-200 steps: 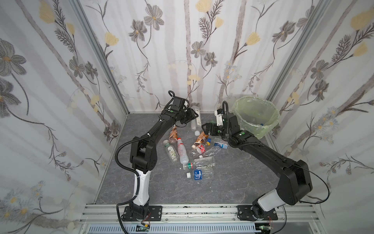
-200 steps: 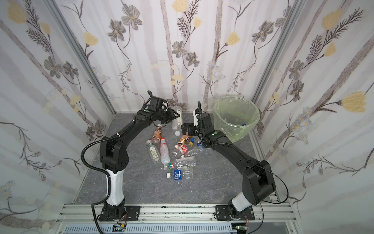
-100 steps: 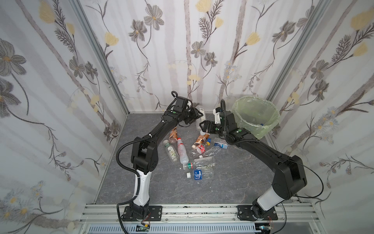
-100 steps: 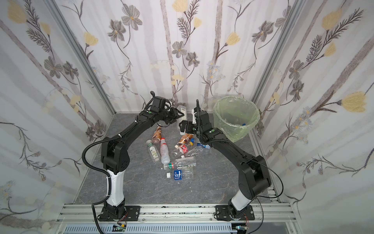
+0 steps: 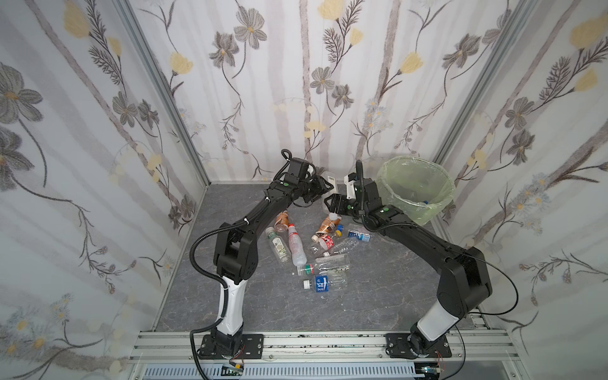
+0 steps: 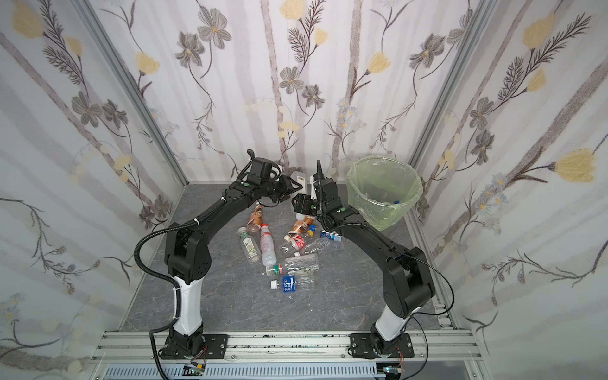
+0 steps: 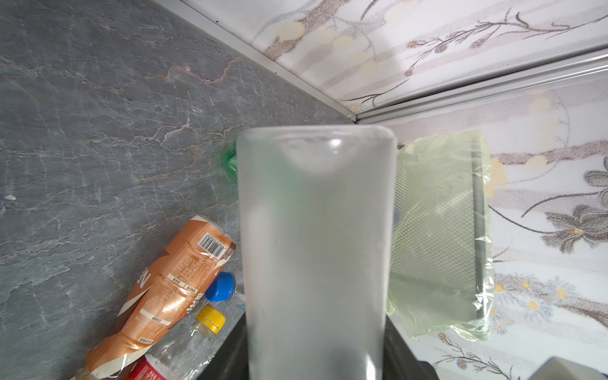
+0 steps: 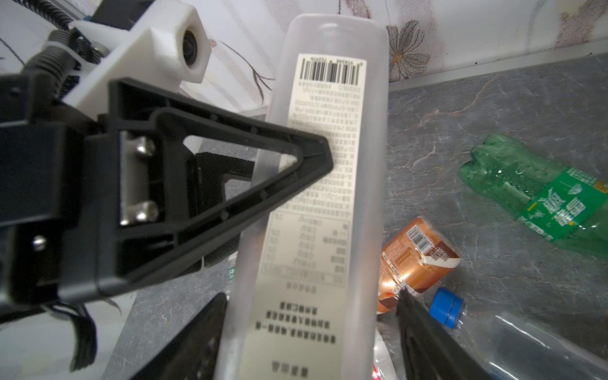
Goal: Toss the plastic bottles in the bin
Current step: 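Grasp the frosted bottle with the right gripper from the left gripper, then carry the frosted bottle over the bin with the right gripper while the left draws back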
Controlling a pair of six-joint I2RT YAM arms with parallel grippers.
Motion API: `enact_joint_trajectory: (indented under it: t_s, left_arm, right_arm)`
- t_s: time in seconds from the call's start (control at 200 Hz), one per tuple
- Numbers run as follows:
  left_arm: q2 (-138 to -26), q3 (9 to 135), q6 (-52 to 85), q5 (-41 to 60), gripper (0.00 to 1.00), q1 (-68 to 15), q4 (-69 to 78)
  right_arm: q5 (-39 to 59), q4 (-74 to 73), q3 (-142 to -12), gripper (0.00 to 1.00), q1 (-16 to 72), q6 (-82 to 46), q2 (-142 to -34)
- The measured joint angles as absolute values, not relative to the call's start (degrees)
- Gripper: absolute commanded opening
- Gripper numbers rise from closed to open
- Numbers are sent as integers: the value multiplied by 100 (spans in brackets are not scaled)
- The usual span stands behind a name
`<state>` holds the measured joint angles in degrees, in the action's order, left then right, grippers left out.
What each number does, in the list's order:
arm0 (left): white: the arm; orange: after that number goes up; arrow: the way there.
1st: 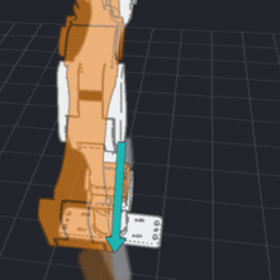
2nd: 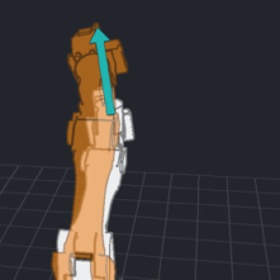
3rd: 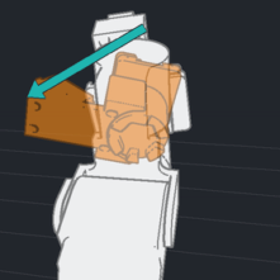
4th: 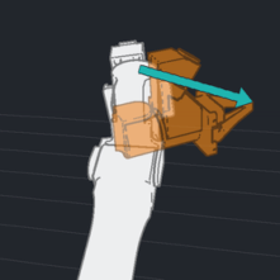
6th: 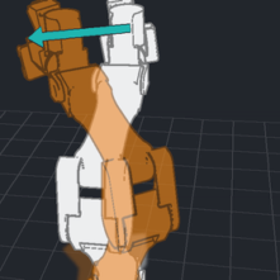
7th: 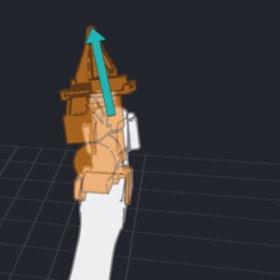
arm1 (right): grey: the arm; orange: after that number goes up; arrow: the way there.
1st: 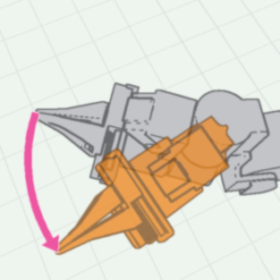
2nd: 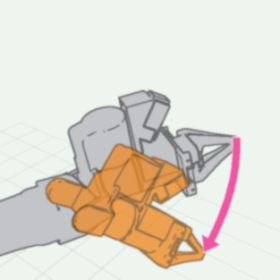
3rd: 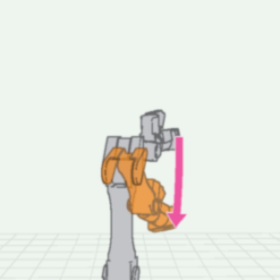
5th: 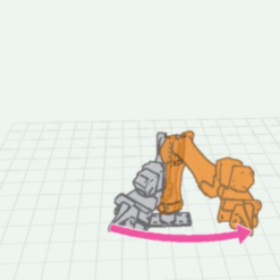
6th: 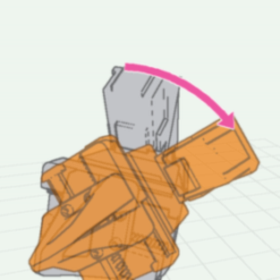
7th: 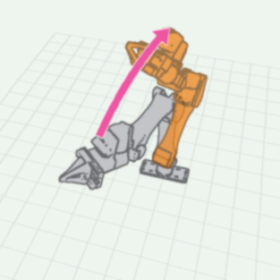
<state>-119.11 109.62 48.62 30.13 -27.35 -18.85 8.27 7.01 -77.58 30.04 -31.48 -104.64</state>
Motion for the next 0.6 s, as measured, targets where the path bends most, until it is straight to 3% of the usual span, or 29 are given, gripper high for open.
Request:
enact_joint_trajectory:
  t_s: [0.195, 0.355, 0.49, 0.6]
  left_arm:
    - [-11889, 10958, 4950, 2945, 48, -2777, -1820]
    - [-11887, 10954, 4974, 2875, 56, -2781, -1778]
    - [-11885, 10947, 4991, 2880, 69, -2790, -1745]
    - [-11850, 10940, 5002, 2917, 89, -2790, -1739]
  right_arm:
    - [891, 550, -7719, 62, 3004, -3212, -10468]
    - [910, 495, -7719, 53, 3000, -3249, -10506]
    - [906, 491, -7686, 50, 2995, -3227, -10495]
    - [902, 545, -7664, 47, 2969, -3170, -10440]
